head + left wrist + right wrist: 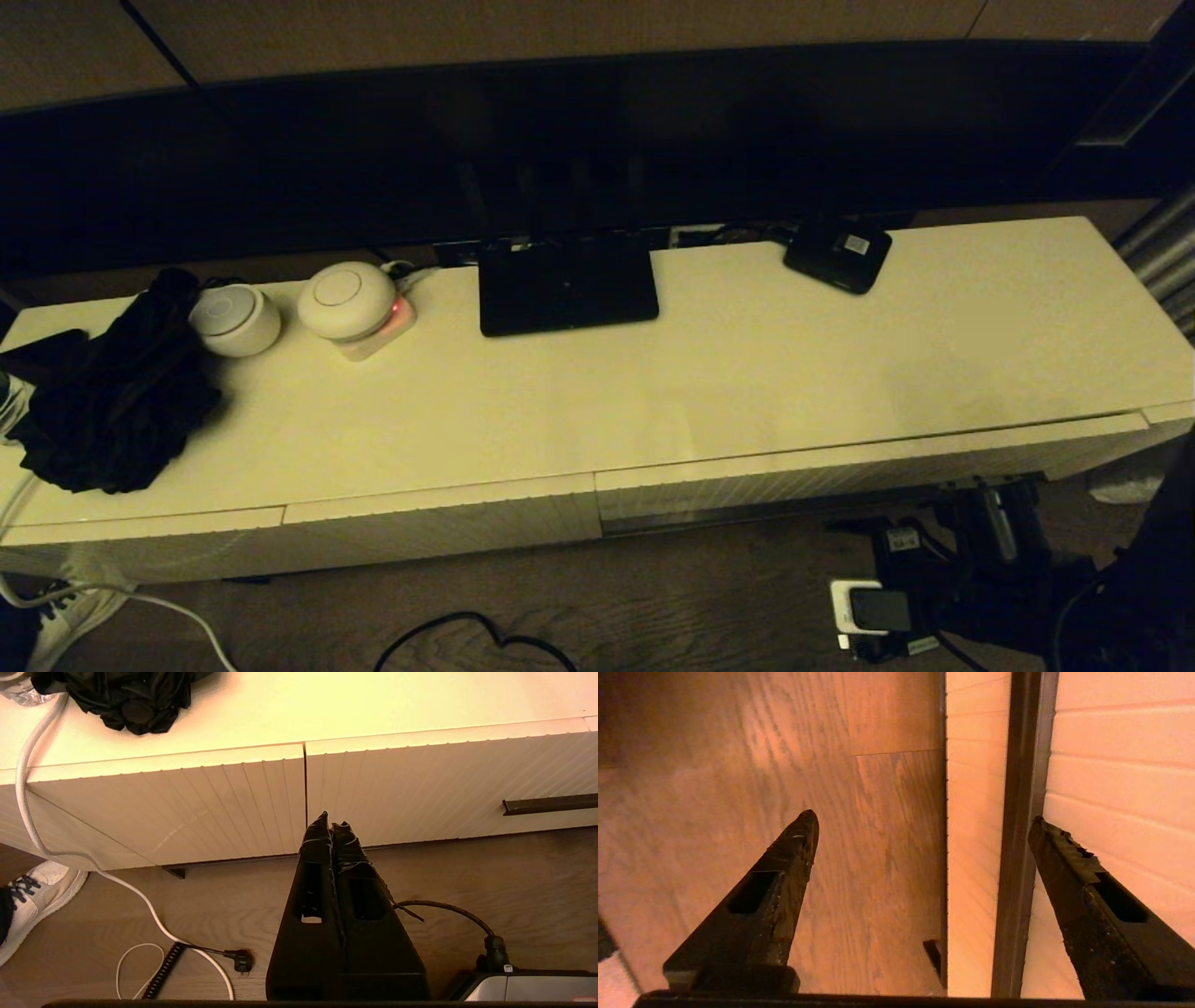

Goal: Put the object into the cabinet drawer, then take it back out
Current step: Open the drawer

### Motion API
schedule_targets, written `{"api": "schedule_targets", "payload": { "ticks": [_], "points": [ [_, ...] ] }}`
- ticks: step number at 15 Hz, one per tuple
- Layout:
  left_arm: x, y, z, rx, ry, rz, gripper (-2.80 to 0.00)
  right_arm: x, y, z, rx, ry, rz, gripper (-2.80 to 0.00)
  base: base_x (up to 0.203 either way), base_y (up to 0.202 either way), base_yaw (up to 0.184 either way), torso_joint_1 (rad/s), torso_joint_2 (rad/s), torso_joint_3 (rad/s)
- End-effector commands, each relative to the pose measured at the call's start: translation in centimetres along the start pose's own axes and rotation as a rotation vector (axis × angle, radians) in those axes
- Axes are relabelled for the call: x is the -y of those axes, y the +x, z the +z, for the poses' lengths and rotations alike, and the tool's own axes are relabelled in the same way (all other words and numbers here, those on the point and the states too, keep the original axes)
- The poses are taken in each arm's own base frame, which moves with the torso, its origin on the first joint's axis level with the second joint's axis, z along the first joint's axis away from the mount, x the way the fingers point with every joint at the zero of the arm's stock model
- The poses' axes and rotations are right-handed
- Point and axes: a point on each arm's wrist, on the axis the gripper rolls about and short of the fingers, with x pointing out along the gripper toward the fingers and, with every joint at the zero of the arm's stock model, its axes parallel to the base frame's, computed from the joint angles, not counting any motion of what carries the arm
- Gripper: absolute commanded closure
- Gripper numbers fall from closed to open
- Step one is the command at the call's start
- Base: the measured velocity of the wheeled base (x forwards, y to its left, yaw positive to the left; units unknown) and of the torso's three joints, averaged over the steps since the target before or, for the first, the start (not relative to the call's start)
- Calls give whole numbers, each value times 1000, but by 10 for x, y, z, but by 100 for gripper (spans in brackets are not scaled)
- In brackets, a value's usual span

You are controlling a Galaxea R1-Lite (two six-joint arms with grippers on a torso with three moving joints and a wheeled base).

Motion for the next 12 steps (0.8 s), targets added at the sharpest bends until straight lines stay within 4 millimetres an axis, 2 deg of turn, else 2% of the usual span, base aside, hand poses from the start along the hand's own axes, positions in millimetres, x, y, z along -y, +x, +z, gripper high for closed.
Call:
{"api": "schedule_targets", "payload": {
  "ticks": [1, 4, 12],
  "points": [
    [0, 0, -1, -3, 0, 1, 0, 3, 11, -2, 0, -8, -2, -280, 0, 0, 0, 0, 0, 0],
    [0, 0, -1, -3, 0, 0, 0, 11, 19, -3, -2, -11, -26, -280, 0, 0, 0, 0, 0, 0],
    [0, 0, -1, -3, 0, 1, 0, 12, 32, -8, -17, -4, -17, -280, 0, 0, 0, 0, 0, 0]
  ]
}}
